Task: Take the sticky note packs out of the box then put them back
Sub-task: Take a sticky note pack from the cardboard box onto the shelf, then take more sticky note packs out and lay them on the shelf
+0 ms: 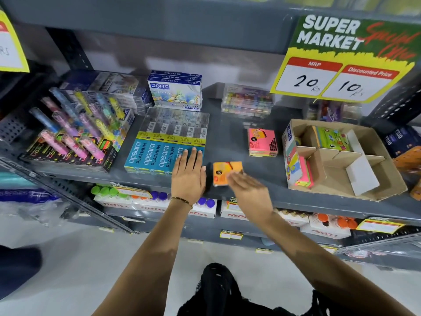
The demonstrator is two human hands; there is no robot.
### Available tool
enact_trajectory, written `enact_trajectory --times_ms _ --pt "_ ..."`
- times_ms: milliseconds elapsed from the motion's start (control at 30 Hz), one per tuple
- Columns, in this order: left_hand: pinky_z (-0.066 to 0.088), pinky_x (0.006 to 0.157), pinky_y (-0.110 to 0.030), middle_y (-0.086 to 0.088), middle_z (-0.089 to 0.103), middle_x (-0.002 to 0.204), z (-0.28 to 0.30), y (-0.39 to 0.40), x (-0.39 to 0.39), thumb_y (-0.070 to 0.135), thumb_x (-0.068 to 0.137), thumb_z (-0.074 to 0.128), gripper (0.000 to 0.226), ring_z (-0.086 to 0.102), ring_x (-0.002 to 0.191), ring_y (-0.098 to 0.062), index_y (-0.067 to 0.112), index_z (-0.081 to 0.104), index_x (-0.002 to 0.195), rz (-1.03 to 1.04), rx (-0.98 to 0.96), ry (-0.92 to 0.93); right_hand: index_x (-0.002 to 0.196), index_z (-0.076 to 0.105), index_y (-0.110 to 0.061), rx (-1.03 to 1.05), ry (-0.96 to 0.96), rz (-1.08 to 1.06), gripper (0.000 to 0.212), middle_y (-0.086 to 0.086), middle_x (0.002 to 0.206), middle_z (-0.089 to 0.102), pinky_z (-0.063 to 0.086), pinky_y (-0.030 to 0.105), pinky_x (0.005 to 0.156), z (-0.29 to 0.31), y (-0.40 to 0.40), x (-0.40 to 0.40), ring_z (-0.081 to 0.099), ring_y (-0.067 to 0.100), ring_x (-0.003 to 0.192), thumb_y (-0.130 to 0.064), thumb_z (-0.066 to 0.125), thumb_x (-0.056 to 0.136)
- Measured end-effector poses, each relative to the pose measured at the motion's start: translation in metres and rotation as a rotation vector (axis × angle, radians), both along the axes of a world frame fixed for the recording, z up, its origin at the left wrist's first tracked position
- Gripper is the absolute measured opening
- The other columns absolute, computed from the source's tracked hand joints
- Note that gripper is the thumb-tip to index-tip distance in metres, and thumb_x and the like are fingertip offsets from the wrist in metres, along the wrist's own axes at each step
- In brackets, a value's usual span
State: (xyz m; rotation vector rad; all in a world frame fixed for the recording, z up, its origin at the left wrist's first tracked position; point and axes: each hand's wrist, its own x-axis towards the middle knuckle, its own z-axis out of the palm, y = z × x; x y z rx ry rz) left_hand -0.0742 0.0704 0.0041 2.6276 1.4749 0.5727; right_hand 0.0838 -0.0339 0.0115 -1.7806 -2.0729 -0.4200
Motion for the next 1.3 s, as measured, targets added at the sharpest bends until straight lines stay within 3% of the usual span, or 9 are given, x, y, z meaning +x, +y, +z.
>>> enact_trajectory --times_ms 100,200,300,400,667,833,1067,1167,1300 --pt "0.032 0.103 -0.049 -0.019 0.055 0.13 0.001 0.0 0.0 0.033 0.099 0.01 0.061 0.046 0.122 -0.038 0.0 0.054 0.126 0.001 -0.008 -0.009 0.094 0.075 -0.008 -0.133 0.075 -0.053 0.034 0.009 0.098 0.076 0.059 0.034 0.071 -0.003 -0.006 -0.015 0.073 0.022 0.085 -0.005 0.078 0.061" --pt "0.031 0.104 -0.049 -0.019 0.054 0.13 0.001 0.0 -0.001 0.033 0.099 0.011 0.06 0.046 0.123 -0.038 0.0 0.053 0.127 -0.007 0.0 -0.007 0.1 0.071 -0.003 -0.06 0.234 -0.147 0.03 0.014 0.099 0.075 0.059 0.038 0.067 0.022 0.009 -0.001 0.072 0.029 0.08 0.003 0.07 0.07" --pt "0.029 0.105 -0.049 -0.019 0.054 0.13 0.001 0.0 0.0 0.029 0.096 0.024 0.052 0.045 0.123 -0.038 0.0 0.053 0.127 -0.004 0.011 -0.018 0.137 0.039 0.002 -0.216 0.192 -0.383 0.057 0.023 0.142 0.044 0.035 0.041 0.108 0.038 0.046 0.043 0.044 0.034 0.13 0.008 0.053 0.082" --pt "0.029 0.104 -0.049 -0.02 0.054 0.131 0.0 0.0 0.0 0.028 0.094 0.027 0.051 0.045 0.123 -0.039 -0.001 0.052 0.127 -0.007 0.01 -0.019 0.148 0.01 -0.006 -0.46 0.135 -0.465 0.073 0.015 0.157 0.012 0.008 0.037 0.118 0.038 0.062 0.07 0.011 0.03 0.144 0.011 0.043 0.086" --pt "0.029 0.104 -0.05 -0.02 0.054 0.131 0.001 0.0 0.0 0.028 0.094 0.027 0.051 0.044 0.123 -0.039 0.0 0.052 0.128 -0.003 0.016 -0.018 0.14 0.038 -0.006 -0.351 0.062 -0.41 0.065 0.015 0.148 0.039 0.043 0.041 0.101 0.035 0.054 0.078 0.039 0.027 0.135 0.019 0.046 0.08" --pt "0.029 0.104 -0.049 -0.02 0.055 0.13 0.0 -0.001 0.0 0.028 0.094 0.027 0.05 0.045 0.123 -0.039 -0.001 0.052 0.127 0.003 0.022 -0.016 0.111 0.065 0.002 -0.036 0.06 -0.403 0.06 0.019 0.111 0.07 0.056 0.052 0.071 0.035 0.006 0.055 0.069 0.034 0.097 0.023 0.069 0.055" --pt "0.029 0.104 -0.048 -0.02 0.055 0.13 0.001 -0.002 0.001 0.027 0.094 0.029 0.049 0.046 0.122 -0.039 -0.001 0.053 0.126 0.008 0.03 -0.025 0.1 0.07 0.005 -0.317 0.099 -0.426 0.052 0.019 0.103 0.073 0.059 0.044 0.063 0.002 -0.045 0.026 0.072 0.033 0.088 0.011 0.08 0.05" --pt "0.03 0.103 -0.049 -0.02 0.055 0.129 0.001 -0.001 0.001 0.027 0.094 0.029 0.049 0.046 0.122 -0.04 -0.001 0.053 0.126 0.005 0.029 -0.023 0.103 0.066 0.004 -0.282 0.25 -0.468 0.039 0.02 0.109 0.07 0.056 0.047 0.074 0.025 -0.025 0.026 0.069 0.036 0.094 0.013 0.067 0.065" --pt "0.03 0.104 -0.049 -0.02 0.055 0.13 0.001 -0.001 0.0 0.027 0.094 0.029 0.05 0.045 0.123 -0.039 -0.001 0.053 0.127 0.002 0.025 -0.023 0.141 0.034 -0.006 -0.343 0.24 -0.512 0.064 0.01 0.15 0.036 0.034 0.049 0.108 0.047 0.031 0.059 0.035 0.028 0.136 0.014 0.047 0.081"
